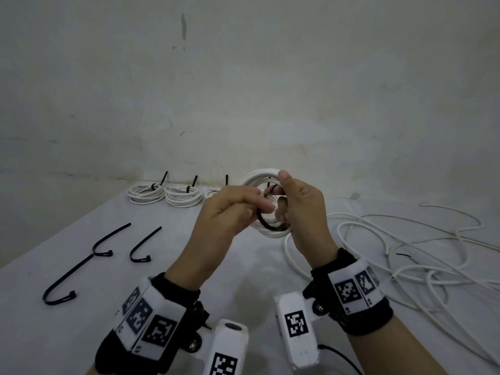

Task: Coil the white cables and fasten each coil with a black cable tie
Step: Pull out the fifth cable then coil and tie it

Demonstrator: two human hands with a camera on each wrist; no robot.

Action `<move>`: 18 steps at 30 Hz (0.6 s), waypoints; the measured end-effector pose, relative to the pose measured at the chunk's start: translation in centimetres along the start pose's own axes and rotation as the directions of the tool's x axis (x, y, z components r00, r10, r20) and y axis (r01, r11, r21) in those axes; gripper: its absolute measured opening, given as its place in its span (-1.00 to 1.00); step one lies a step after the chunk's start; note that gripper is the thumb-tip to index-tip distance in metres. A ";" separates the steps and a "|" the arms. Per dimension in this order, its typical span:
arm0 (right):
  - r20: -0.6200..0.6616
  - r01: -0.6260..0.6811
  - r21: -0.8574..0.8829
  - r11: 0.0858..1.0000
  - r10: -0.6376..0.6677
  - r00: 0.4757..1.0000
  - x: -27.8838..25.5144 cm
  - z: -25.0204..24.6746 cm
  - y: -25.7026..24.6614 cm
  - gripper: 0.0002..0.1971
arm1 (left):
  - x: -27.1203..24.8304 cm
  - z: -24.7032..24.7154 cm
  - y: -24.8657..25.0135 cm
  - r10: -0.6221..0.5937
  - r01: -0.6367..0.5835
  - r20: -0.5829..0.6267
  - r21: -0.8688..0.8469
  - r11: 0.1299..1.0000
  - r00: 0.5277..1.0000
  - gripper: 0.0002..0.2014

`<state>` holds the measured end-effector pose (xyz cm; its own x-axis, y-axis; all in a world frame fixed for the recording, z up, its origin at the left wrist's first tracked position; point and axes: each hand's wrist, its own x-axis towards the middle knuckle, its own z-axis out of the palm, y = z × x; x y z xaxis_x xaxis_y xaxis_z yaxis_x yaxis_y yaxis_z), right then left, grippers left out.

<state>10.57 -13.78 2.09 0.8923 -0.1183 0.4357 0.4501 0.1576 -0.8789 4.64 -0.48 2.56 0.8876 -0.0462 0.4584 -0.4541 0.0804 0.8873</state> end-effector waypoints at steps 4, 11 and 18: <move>-0.029 -0.016 0.010 1.000 0.016 0.999 -0.2 -0.1 -0.1 -0.59 | -0.4 -0.5 0.4 0.108 -0.114 0.054 0.130 0.985 0.993 -0.90; -0.022 -0.044 0.057 0.997 0.046 0.999 -0.2 -0.3 0.0 -0.61 | -0.5 -0.3 -0.1 0.079 -0.077 -0.003 0.172 0.982 0.997 -0.81; -0.005 -0.066 0.097 0.993 0.067 0.998 -0.1 -0.4 0.1 -0.61 | 0.0 -0.4 -0.1 0.090 -0.063 -0.055 0.374 0.925 0.994 -0.64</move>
<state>10.48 -14.17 1.87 0.9202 -0.1123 0.3751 0.3915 0.2594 -0.8829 4.75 -0.08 2.41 0.8461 0.0157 0.5328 -0.5052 -0.2950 0.8110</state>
